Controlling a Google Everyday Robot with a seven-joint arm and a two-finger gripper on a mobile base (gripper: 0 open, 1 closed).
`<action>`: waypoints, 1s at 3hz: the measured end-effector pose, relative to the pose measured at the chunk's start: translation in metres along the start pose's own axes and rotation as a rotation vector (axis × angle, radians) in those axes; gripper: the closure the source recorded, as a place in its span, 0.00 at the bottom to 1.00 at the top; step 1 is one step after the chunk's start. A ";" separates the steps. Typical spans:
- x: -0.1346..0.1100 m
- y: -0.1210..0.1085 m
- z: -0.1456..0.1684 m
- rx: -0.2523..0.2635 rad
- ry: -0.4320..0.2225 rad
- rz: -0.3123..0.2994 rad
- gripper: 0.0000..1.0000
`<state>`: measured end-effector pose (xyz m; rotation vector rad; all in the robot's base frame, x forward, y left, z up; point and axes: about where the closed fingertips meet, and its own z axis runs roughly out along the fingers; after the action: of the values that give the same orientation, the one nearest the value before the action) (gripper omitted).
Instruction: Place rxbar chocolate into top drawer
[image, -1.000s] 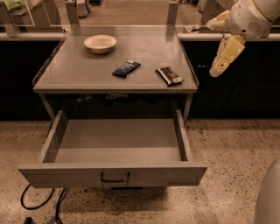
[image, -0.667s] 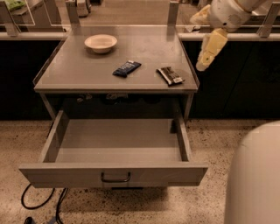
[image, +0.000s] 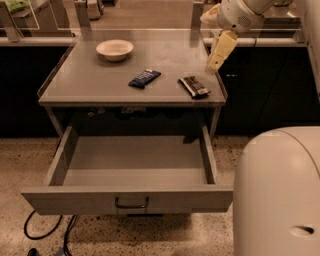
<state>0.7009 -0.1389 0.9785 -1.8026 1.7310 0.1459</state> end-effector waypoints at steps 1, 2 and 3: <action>0.008 0.001 0.030 -0.031 -0.064 0.012 0.00; 0.035 0.006 0.088 -0.105 -0.141 0.055 0.00; 0.074 0.015 0.147 -0.181 -0.162 0.108 0.00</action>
Offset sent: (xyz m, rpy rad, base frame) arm 0.0643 0.0082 -0.1723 0.2206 0.2541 0.1003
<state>0.7460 -0.1280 0.8197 -1.7691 1.7457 0.4948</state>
